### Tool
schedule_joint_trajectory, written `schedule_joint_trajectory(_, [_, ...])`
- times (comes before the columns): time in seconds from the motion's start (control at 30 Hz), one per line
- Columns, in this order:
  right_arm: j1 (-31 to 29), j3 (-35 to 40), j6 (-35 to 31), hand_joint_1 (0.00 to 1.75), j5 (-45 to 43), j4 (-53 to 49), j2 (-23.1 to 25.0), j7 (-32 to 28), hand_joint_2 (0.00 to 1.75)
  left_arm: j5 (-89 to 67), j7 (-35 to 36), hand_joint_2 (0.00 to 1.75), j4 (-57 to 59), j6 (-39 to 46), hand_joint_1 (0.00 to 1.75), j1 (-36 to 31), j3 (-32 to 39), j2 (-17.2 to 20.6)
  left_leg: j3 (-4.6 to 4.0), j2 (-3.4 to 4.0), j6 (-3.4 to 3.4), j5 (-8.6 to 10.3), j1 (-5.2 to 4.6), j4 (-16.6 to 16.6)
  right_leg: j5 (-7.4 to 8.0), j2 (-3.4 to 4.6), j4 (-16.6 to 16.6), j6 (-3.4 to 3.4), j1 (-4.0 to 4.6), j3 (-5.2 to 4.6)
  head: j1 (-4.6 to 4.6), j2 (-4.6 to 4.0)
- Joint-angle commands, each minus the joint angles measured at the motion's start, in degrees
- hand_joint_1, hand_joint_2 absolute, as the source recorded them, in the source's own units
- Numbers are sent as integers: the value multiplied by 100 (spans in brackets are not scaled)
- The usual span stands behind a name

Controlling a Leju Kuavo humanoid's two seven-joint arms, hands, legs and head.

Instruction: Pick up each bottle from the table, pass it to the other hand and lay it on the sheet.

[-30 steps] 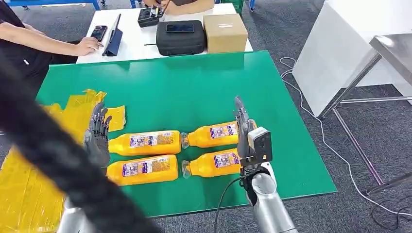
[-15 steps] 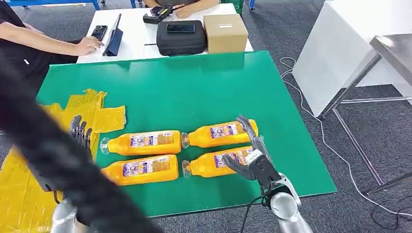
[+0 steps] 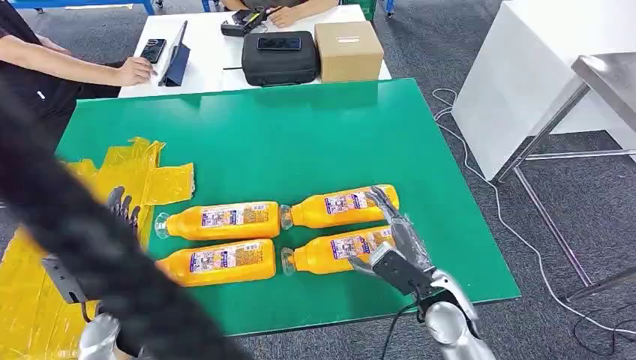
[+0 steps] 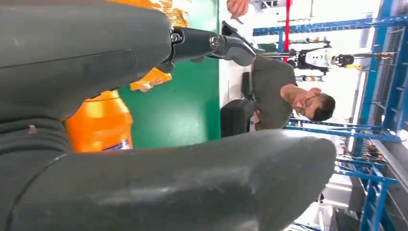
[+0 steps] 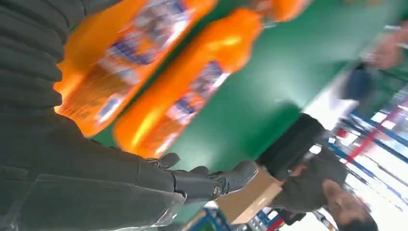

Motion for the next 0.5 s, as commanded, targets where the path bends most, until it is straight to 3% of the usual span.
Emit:
schedule_joint_trajectory(0.03, [-233, 623, -252, 0, 1645, 529, -661, 625, 175, 89, 66, 0, 10, 65, 0, 118, 222, 38, 22, 10, -4, -8, 1, -6, -4, 5, -8, 1, 1, 20, 0, 0])
schedule_joint_trajectory(0.07, [-312, 702, -162, 0, 2069, 731, -747, 1000, 175, 90, 66, 0, -1, 67, 0, 142, 217, 38, 20, 13, -4, -7, 1, -8, -3, 8, -9, 0, 1, 18, 0, 0])
schedule_joint_trajectory(0.1, [-396, 660, -155, 0, 2021, 1010, -731, 1011, 175, 100, 85, 0, 68, 79, 0, 86, 200, 25, 37, 22, -6, -15, -1, -11, -7, 14, -11, 0, 1, 33, 0, 0])
schedule_joint_trajectory(0.33, [-983, 332, -47, 0, 1606, 2565, -765, 662, 175, 139, 84, 0, 478, 338, 0, -311, 56, 69, 26, 2, 0, -5, 1, -9, -2, -4, -13, 1, 2, 26, 0, 0])
schedule_joint_trajectory(0.5, [-1165, 386, -16, 0, 1598, 2820, -862, 637, 175, 163, 112, 0, 552, 426, 0, -391, 27, 139, 27, 5, -2, -4, 0, -8, -2, -2, -11, 1, 2, 26, -2, 0])
